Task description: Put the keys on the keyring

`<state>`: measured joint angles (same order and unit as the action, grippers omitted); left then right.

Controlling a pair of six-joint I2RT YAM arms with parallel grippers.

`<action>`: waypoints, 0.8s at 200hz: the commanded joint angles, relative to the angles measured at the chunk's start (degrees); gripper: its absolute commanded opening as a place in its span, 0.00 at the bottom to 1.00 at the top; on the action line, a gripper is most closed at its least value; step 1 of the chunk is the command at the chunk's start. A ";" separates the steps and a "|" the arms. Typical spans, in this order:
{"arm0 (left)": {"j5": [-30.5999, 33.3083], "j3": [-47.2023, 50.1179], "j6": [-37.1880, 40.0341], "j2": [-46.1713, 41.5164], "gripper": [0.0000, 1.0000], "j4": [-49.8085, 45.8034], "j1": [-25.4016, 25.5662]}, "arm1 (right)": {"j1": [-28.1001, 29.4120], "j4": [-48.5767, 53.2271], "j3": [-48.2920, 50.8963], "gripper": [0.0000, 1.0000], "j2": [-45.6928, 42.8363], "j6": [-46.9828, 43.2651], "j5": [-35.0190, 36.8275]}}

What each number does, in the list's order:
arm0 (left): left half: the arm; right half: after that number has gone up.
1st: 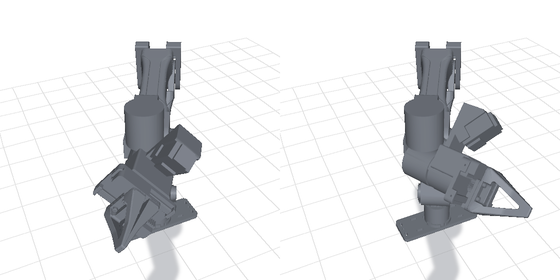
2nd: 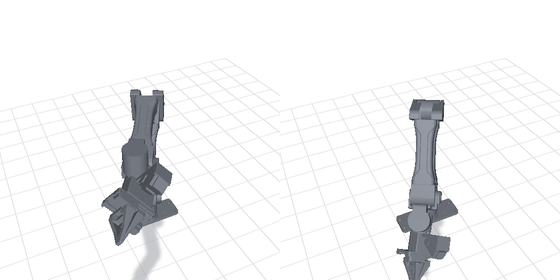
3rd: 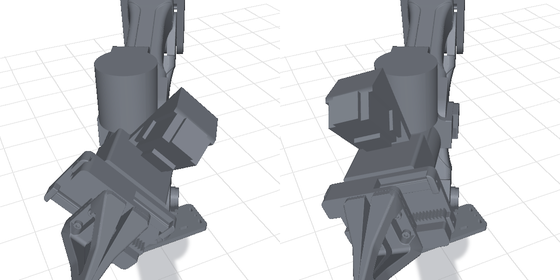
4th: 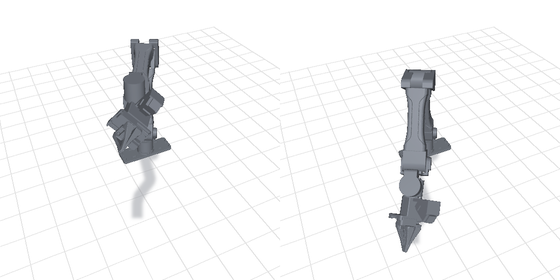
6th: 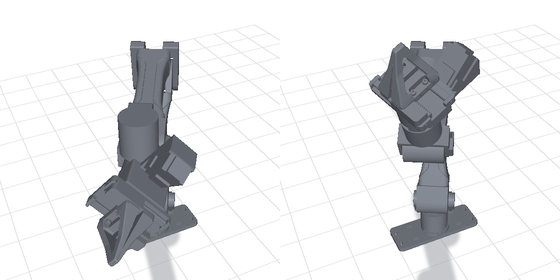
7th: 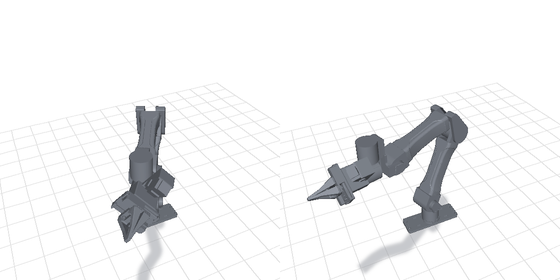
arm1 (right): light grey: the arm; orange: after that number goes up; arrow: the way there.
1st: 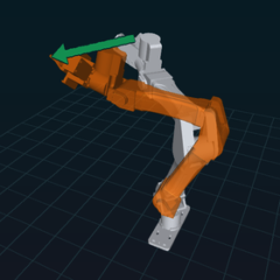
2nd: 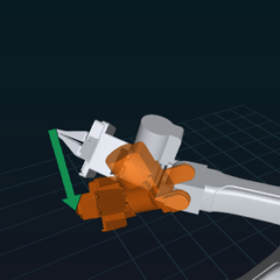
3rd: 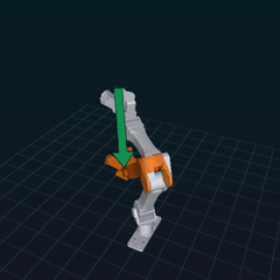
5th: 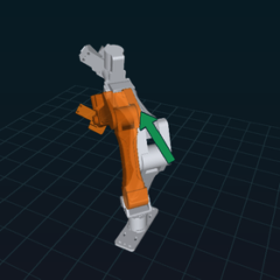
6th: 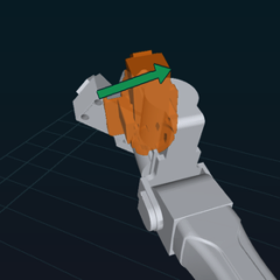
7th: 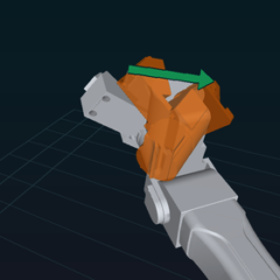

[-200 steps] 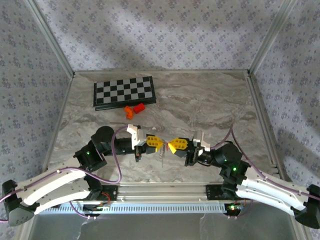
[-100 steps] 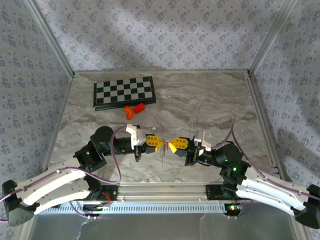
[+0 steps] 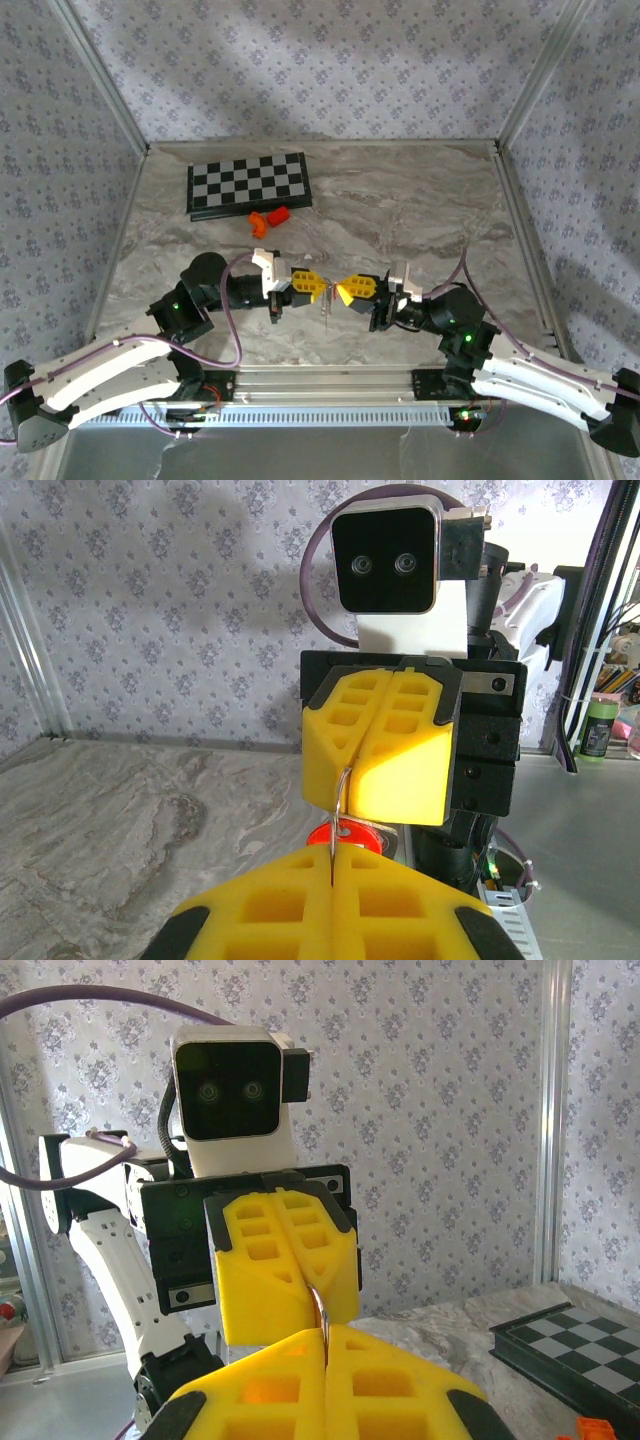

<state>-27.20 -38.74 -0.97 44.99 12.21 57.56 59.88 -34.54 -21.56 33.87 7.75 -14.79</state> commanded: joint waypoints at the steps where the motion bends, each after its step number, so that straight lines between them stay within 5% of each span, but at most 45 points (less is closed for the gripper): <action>1: -0.75 -1.32 0.01 -1.32 0.00 2.58 0.32 | -0.11 -2.09 -0.05 0.00 0.32 0.25 1.17; 160: 0.11 -0.32 0.61 -2.81 0.00 2.09 0.36 | 0.01 -4.78 -1.16 0.00 2.95 0.43 0.20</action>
<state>-26.96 -38.74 -0.95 43.07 12.03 57.56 59.88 -36.77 -21.56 36.38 7.75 -14.81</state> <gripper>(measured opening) 0.043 0.053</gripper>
